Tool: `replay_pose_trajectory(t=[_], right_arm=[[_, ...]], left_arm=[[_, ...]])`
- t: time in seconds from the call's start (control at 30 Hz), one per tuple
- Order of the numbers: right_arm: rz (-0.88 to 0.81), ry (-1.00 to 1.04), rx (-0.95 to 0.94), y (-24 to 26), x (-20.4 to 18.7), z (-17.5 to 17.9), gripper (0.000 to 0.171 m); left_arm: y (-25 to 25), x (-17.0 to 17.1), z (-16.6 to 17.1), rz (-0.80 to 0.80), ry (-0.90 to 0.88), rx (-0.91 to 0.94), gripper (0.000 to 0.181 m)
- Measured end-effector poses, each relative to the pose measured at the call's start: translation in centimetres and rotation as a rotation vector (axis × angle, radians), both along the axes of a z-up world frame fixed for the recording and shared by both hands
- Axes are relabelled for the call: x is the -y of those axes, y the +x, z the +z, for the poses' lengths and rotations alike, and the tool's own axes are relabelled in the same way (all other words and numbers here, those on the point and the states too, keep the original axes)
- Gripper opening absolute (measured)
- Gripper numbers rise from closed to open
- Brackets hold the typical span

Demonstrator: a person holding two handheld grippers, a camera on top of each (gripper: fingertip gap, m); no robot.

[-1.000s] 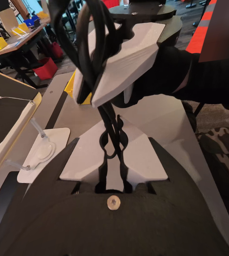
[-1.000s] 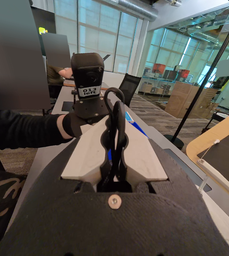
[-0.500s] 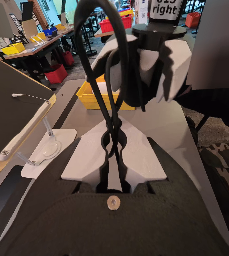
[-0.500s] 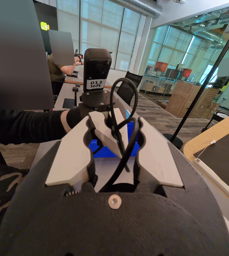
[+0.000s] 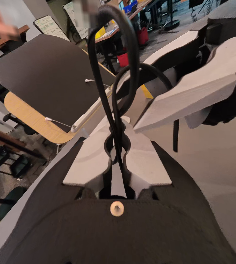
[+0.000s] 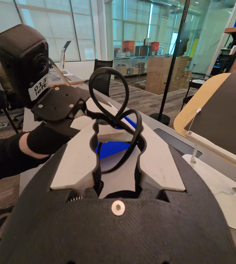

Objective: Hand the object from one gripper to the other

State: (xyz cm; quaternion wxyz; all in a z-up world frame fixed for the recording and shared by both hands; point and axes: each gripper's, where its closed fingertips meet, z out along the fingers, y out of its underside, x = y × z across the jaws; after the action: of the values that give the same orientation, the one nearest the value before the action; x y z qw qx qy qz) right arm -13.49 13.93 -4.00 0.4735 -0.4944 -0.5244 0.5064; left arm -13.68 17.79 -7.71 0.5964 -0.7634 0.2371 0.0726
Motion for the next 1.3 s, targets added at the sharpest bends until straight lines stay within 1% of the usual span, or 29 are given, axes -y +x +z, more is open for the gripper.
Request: replay_pose_trajectory(t=[0.07, 0.1, 0.13, 0.17, 0.27, 0.37, 0.47, 0.6, 0.63, 0.7, 0.73, 0.83, 0.87, 0.93, 0.97, 1.03, 1.1, 1.17, 1.2, 1.3], right_arm=[[-0.015, 0.017, 0.006, -0.2, -0.1, -0.3, 0.049], [-0.02, 0.03, 0.011, -0.3, 0.0, -0.5, 0.042], [-0.011, 0.044, 0.011, -0.3, 0.3, -0.6, 0.028], [-0.01, 0.057, 0.009, -0.4, 0.4, -0.6, 0.022], [-0.028, 0.093, 0.003, -0.6, 0.5, -0.7, 0.017], [-0.024, 0.111, -0.009, -0.5, 0.3, -0.8, 0.004], [-0.002, 0.128, -0.003, -0.2, 0.2, -0.9, 0.003], [0.02, 0.085, -0.037, 0.0, 0.1, -0.5, 0.003], [0.02, 0.069, -0.047, 0.0, 0.0, -0.4, 0.003], [0.01, 0.058, -0.062, 0.3, -0.4, -0.1, 0.001], [0.006, 0.05, -0.073, 0.5, -0.7, 0.2, 0.001], [-0.024, 0.032, -0.105, 1.4, -2.0, 1.1, 0.002], [-0.036, 0.036, -0.109, 1.8, -2.4, 1.4, 0.003], [-0.071, 0.042, -0.128, 2.8, -3.6, 2.2, 0.002], [-0.09, 0.046, -0.138, 3.4, -4.2, 2.6, 0.003], [-0.133, 0.068, -0.14, 4.6, -5.7, 3.3, 0.002], [-0.196, 0.103, -0.144, 6.3, -7.6, 4.1, 0.003], [-0.285, 0.15, -0.128, 8.5, -10.2, 4.7, 0.003], [-0.344, 0.184, -0.113, 9.9, -11.7, 4.9, 0.003], [-0.516, 0.278, -0.013, 14.2, -16.0, 4.3, 0.002]], left_arm=[[0.1, -0.1, -0.4, 0.029, -0.008, -0.041, 0.0], [0.2, -0.2, -0.5, 0.041, -0.004, -0.059, 0.0], [0.3, -0.2, -0.8, 0.043, -0.011, -0.069, 0.001], [0.6, -0.3, -1.0, 0.038, -0.022, -0.072, 0.001], [0.9, -0.3, -1.3, 0.033, -0.026, -0.085, 0.0], [1.3, -0.3, -1.4, 0.026, -0.023, -0.12, 0.001], [1.6, -0.3, -1.6, 0.018, -0.031, -0.137, 0.001], [1.9, -0.3, -1.2, -0.008, -0.013, -0.132, 0.004], [2.2, -0.2, -1.2, -0.032, -0.015, -0.131, 0.014], [2.5, 0.0, -0.6, -0.059, 0.0, -0.123, 0.043], [2.8, 0.2, -0.2, -0.083, 0.014, -0.115, 0.05], [3.0, 0.9, 1.2, -0.147, 0.037, -0.061, 0.06], [2.8, 1.3, 1.7, -0.167, 0.048, -0.035, 0.059], [1.2, 1.6, 2.7, -0.138, 0.048, -0.02, 0.06], [0.2, 1.8, 3.2, -0.123, 0.053, -0.024, 0.057], [-1.2, 2.5, 4.0, -0.11, 0.069, -0.047, 0.039], [-2.7, 2.9, 4.9, -0.06, 0.089, -0.069, 0.025], [-3.2, 3.3, 5.5, -0.054, 0.108, -0.077, 0.012], [-3.4, 3.3, 5.7, -0.047, 0.116, -0.077, 0.007], [-3.8, 3.2, 5.5, -0.042, 0.106, -0.073, 0.007]])
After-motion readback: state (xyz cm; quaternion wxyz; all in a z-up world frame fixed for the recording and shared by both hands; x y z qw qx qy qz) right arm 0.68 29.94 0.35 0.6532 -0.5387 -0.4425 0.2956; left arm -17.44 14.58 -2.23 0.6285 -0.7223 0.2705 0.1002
